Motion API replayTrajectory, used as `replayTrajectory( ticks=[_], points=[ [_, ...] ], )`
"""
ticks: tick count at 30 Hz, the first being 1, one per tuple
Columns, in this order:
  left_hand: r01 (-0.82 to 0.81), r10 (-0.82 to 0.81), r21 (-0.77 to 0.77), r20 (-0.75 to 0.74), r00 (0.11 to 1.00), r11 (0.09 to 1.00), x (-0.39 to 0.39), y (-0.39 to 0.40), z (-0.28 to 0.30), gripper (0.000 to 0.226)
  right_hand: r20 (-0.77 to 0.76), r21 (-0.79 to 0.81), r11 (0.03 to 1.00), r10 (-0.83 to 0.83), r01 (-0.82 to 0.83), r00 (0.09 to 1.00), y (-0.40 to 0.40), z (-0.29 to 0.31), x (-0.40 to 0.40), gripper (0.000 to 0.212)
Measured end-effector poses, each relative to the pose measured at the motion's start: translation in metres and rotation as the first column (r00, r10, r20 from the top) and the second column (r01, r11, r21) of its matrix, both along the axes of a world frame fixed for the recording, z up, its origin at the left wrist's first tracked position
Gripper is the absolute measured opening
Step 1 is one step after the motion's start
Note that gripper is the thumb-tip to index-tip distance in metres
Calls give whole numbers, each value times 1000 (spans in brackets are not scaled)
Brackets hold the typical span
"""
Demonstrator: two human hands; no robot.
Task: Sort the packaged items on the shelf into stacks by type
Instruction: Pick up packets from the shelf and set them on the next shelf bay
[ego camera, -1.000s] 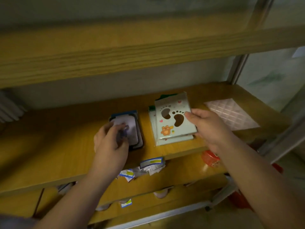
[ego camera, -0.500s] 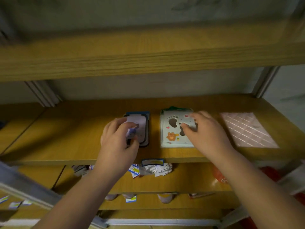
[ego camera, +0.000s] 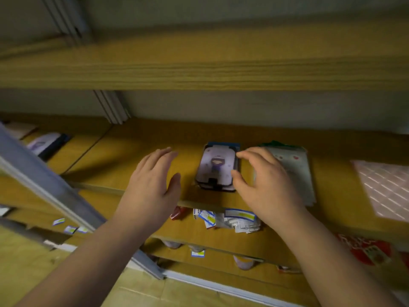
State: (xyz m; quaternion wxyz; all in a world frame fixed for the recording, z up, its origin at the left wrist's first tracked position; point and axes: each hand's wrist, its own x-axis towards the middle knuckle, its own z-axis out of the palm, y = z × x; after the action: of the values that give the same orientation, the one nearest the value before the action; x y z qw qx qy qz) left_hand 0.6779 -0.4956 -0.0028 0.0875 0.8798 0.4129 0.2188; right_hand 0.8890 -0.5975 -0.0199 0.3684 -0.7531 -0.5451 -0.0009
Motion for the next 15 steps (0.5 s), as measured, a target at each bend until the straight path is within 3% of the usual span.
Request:
replayTrajectory(
  ticks=[7, 15],
  points=[
    [-87, 86, 29, 43, 995, 996, -86, 22, -1, 54, 32, -7, 991, 131, -131, 991, 42, 4, -80, 40],
    [-157, 151, 27, 152, 977, 987, -235, 51, 11, 50, 72, -26, 958, 287, -285, 955, 111, 23, -228, 44]
  ],
)
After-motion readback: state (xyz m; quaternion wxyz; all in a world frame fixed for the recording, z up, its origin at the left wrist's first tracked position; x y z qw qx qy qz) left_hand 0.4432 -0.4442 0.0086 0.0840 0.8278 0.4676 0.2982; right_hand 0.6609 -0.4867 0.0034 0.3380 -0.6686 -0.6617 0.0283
